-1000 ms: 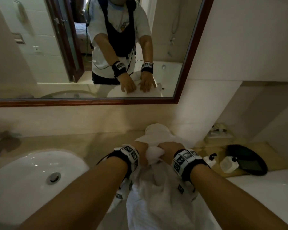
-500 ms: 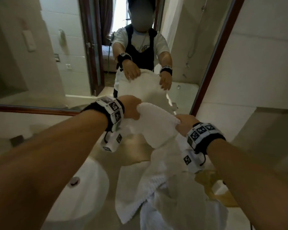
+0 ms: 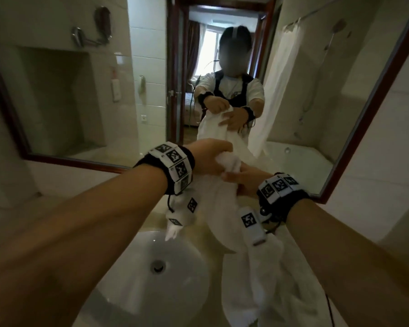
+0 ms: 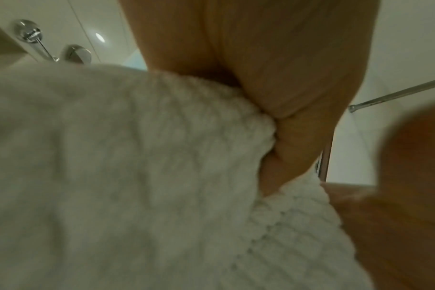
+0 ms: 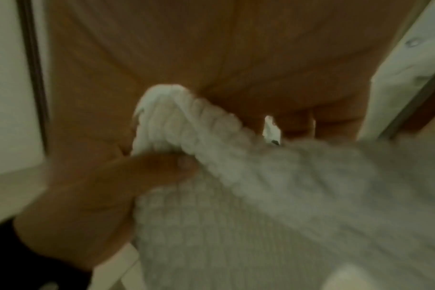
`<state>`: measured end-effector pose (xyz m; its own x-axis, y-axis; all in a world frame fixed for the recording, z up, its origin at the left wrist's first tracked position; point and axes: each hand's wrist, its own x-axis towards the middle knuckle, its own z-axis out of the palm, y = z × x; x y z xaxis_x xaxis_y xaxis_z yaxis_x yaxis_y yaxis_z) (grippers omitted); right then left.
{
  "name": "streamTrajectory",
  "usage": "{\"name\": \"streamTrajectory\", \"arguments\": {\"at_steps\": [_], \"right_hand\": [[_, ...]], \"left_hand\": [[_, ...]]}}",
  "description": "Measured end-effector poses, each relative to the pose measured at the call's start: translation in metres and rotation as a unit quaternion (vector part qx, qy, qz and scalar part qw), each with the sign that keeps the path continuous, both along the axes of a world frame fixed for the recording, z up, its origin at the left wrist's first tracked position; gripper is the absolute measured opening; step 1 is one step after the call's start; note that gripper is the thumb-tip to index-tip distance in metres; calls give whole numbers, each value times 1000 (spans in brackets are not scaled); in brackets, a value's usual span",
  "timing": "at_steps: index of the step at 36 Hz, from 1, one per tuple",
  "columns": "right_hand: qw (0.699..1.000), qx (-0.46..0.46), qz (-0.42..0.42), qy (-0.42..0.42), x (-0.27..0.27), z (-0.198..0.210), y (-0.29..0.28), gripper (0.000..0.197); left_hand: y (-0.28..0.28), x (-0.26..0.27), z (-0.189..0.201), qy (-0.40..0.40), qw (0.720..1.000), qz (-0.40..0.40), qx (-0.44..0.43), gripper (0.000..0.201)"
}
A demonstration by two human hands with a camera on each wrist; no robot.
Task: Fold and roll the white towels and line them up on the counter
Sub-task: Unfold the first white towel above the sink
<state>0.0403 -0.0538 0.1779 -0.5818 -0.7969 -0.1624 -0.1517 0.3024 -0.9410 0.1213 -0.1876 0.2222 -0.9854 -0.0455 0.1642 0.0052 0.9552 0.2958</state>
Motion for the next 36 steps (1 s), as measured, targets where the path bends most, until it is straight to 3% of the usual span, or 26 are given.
{"name": "streamTrajectory", "arguments": {"at_steps": [3, 6, 8, 11, 13, 16, 19, 21, 22, 23, 24, 27, 28, 30, 31, 33, 34, 36], "right_hand": [[992, 21, -61, 109, 18, 5, -21, 45], [987, -28, -101, 122, 31, 11, -36, 43], [980, -23, -127, 154, 43, 16, -46, 43], [970, 13, -135, 202, 55, 21, -57, 45], [974, -1, -147, 175, 65, 23, -59, 43], [979, -15, -154, 133, 71, 20, -67, 46], [959, 18, -165, 229, 75, 18, -78, 60], [917, 30, -227, 326, 83, 18, -83, 62], [890, 12, -251, 382, 90, 19, -85, 53], [875, -22, -244, 416, 98, 20, -88, 42], [881, -57, -203, 424, 109, 24, -92, 34], [952, -56, 6, 300, 144, 39, -108, 46], [962, -48, 36, 267, 152, 42, -112, 48], [969, -39, 20, 242, 164, 47, -114, 28], [971, -23, -5, 237, 168, 47, -112, 23], [966, 19, -23, 258, 165, 46, -109, 41], [960, 40, -12, 275, 165, 47, -107, 38], [956, 64, -1, 287, 167, 51, -107, 30]], "left_hand": [[-20, 21, -4, 68, 996, 33, 42, 33], [-40, 44, -13, 155, 962, 108, 197, 47], [-49, 58, -17, 143, 931, 166, 293, 74], [-60, 76, -18, 23, 908, 216, 358, 96], [-67, 85, -17, -65, 911, 203, 352, 82], [-71, 101, -5, -98, 923, 189, 320, 58], [-77, 111, -1, -69, 932, 186, 304, 49], [-82, 118, 0, -23, 929, 208, 304, 46], [-84, 121, 0, 2, 925, 218, 311, 45], [-84, 124, 2, 24, 923, 228, 308, 42], [-85, 125, 4, 46, 922, 239, 301, 40], [-79, 136, 12, 75, 914, 247, 312, 34], [-79, 141, 13, 75, 909, 251, 323, 35], [-79, 150, 13, 83, 878, 261, 393, 48], [-81, 153, 11, 84, 843, 262, 462, 56], [-77, 165, 11, 72, 768, 238, 590, 58], [-71, 172, 13, 73, 749, 226, 618, 48], [-65, 182, 13, 90, 757, 228, 606, 25]]}}
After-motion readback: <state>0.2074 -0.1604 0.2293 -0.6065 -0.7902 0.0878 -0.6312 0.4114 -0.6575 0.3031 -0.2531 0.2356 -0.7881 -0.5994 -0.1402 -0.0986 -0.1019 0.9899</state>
